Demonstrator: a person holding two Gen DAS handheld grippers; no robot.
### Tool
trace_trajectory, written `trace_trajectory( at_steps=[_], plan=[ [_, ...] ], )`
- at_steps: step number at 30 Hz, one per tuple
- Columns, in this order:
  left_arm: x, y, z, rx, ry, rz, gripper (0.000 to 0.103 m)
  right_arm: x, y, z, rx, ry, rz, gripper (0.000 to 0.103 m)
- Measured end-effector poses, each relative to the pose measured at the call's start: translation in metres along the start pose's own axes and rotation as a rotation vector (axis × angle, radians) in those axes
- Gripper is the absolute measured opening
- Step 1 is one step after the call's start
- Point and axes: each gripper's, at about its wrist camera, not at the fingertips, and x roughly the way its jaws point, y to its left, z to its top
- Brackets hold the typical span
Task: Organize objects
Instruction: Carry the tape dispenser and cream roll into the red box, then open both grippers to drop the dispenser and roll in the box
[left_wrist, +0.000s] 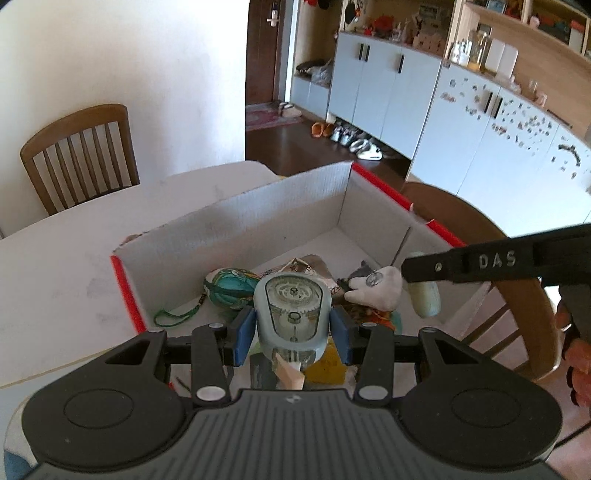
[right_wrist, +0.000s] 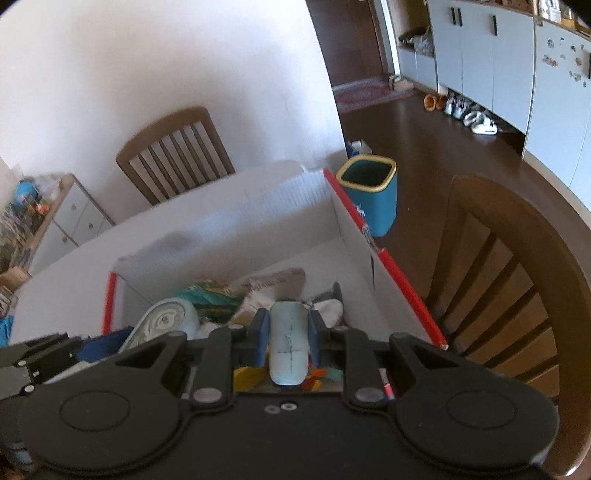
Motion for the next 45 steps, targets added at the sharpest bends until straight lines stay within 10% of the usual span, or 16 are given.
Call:
trace_trajectory(
  at_steps=[23,45],
  plan=[
    [0.036,-0.006,-0.007,-0.032,0.085,-0.019,0.043,0.039,-0.002,-0.001,-0.056,0.084,0.006,0.023],
    [-0.046,0.017,-0.02,-0.049,-0.035,-0.073,0.062,-0.039,0.029,-0.03,-0.062,-0.055,0.058,0.051]
  ],
)
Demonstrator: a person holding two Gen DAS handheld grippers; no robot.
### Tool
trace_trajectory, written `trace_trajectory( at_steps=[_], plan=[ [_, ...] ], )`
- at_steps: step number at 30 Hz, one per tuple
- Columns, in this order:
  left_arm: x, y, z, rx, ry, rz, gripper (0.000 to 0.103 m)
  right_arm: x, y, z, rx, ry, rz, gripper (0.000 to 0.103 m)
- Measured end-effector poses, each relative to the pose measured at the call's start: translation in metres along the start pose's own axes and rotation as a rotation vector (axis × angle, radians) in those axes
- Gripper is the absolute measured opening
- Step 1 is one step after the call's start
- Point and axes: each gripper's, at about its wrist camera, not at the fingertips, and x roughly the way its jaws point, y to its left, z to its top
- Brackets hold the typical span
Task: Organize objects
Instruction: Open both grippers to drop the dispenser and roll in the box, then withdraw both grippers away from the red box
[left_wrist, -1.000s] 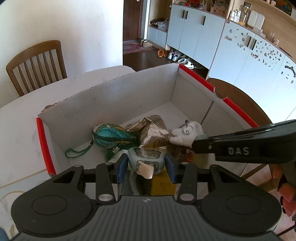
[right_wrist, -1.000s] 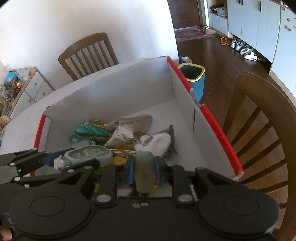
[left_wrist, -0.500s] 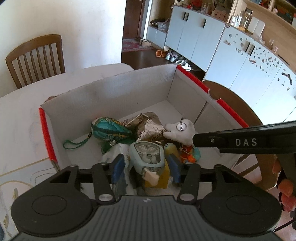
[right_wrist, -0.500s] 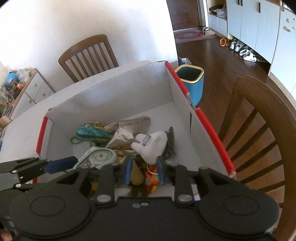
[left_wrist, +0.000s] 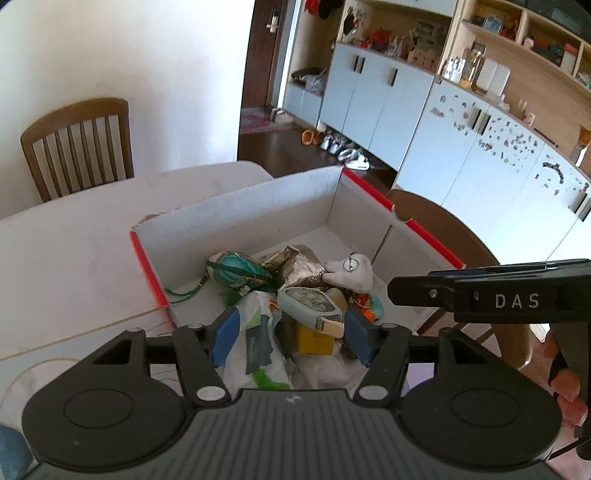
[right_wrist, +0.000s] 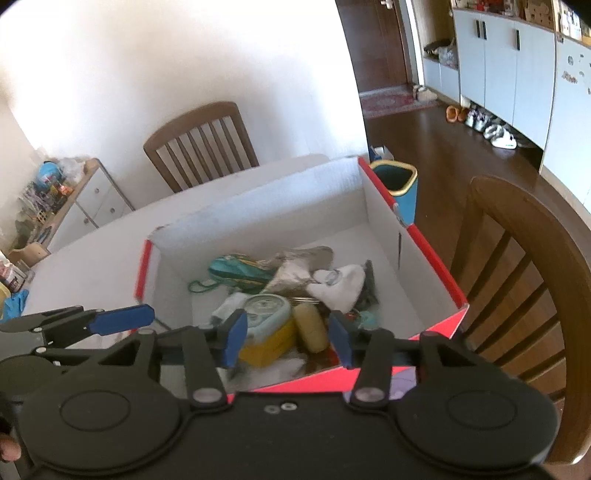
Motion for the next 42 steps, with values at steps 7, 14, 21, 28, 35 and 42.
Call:
trace_trajectory(
  at_steps=[7,14,21,28,35,42],
  plan=[
    [-0.038,0.012,-0.006,0.013,-0.046,-0.021,0.067,-0.028,0.026,-0.015,-0.024,-0.062,0.006,0.061],
    [-0.07,0.026,-0.018,0.021,-0.089,-0.023,0.069,-0.051,0.047,-0.033,-0.033,-0.127,0.021,0.072],
    [-0.091,0.038,-0.027,0.027,-0.114,-0.03,0.082,-0.068,0.063,-0.051,-0.044,-0.187,0.027,0.087],
    [-0.107,0.043,-0.038,0.047,-0.138,-0.06,0.091,-0.081,0.079,-0.069,-0.073,-0.249,0.023,0.101],
    [-0.118,0.046,-0.051,0.048,-0.154,-0.054,0.103,-0.09,0.096,-0.087,-0.107,-0.276,-0.01,0.102],
    [-0.123,0.05,-0.059,0.045,-0.158,-0.062,0.103,-0.094,0.099,-0.099,-0.083,-0.286,-0.025,0.102]
  ],
)
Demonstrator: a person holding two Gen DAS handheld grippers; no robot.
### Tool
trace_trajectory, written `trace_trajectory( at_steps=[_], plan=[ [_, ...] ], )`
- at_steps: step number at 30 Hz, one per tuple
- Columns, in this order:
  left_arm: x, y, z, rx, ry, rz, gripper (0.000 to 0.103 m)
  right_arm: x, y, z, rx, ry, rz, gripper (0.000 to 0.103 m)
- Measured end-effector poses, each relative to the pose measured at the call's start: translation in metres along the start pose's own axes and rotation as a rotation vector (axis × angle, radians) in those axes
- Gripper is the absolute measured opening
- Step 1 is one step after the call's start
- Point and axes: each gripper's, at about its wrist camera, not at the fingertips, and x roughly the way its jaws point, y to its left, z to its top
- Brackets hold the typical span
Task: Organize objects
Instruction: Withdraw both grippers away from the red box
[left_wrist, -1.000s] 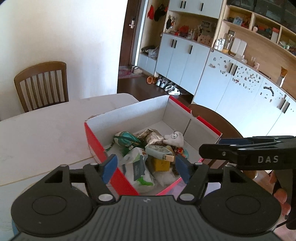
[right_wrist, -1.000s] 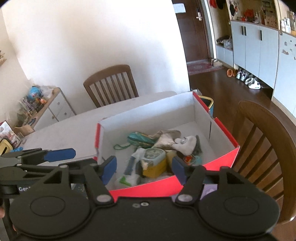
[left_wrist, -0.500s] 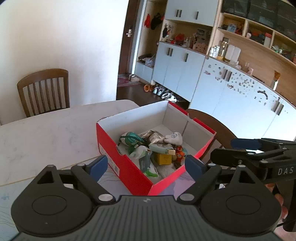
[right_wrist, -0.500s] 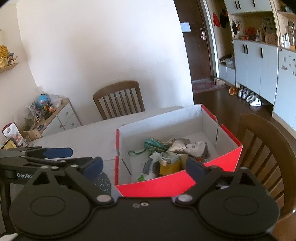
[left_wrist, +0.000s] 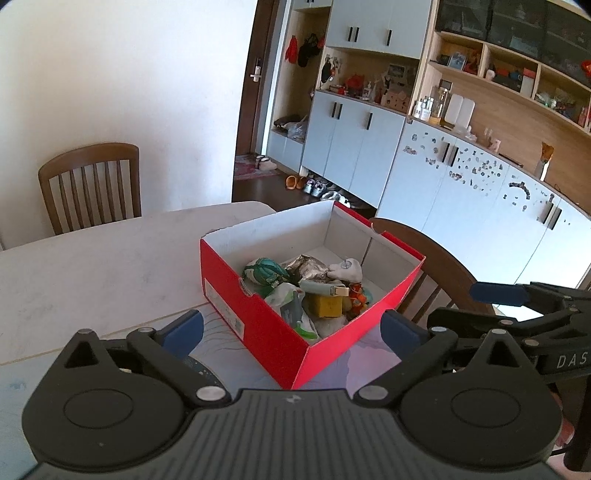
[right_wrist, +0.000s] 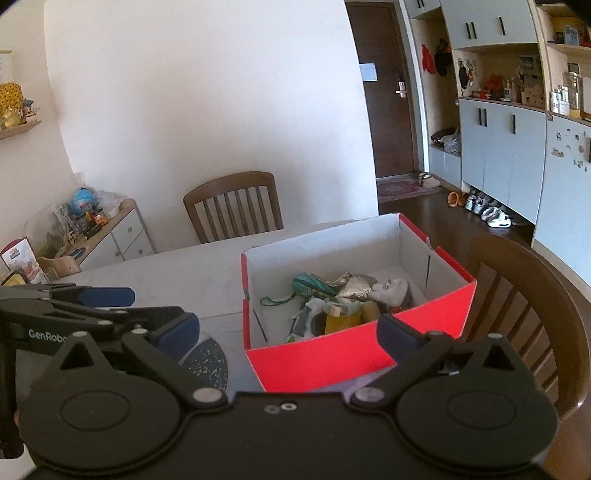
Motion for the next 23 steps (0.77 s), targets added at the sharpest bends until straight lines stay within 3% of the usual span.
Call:
trace_trajectory(
  at_steps=[23],
  plan=[
    [-0.004,0.006,-0.004,-0.013,-0.015,0.0,0.103,-0.011,0.0,-0.017,0.03,0.007,-0.033,0.102]
  ],
)
